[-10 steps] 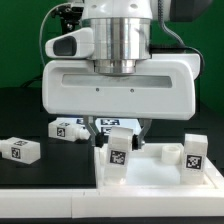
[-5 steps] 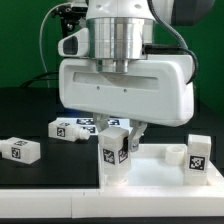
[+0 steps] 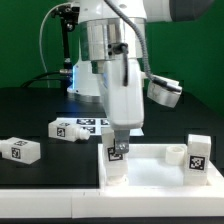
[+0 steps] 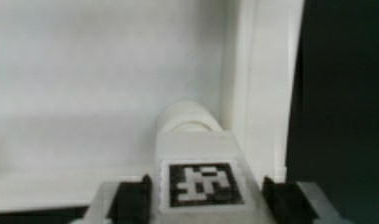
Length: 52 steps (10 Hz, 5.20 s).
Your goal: Assemble square table
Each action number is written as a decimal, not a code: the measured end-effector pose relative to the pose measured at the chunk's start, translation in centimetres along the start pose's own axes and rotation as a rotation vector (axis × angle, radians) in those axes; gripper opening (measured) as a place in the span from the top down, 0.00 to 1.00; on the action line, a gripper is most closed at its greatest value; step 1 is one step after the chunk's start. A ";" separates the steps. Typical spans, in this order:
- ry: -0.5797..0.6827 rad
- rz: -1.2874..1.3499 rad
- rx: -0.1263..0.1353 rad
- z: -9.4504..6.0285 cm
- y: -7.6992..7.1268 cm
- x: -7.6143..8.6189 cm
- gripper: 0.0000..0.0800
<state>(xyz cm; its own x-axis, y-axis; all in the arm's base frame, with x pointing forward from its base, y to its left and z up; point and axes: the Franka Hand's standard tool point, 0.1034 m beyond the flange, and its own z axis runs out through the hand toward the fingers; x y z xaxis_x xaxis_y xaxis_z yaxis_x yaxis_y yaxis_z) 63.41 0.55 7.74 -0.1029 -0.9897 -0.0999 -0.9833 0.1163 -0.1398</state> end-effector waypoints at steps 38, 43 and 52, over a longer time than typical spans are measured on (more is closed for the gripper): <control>-0.001 -1.324 -0.052 -0.8 -0.3 1.2 0.19; 0.004 -1.256 -0.061 -0.8 -0.3 1.3 0.47; 0.009 -0.016 -0.032 -0.5 -0.1 0.8 0.64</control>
Offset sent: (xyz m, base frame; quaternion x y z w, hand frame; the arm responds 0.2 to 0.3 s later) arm -0.0124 -0.0007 0.0063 -0.0212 0.0226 -0.2766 0.9605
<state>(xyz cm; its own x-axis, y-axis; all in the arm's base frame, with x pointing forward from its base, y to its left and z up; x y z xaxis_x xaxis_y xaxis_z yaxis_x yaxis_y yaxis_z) 63.38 -0.26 8.13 -0.0883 -0.9921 -0.0888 -0.9891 0.0979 -0.1097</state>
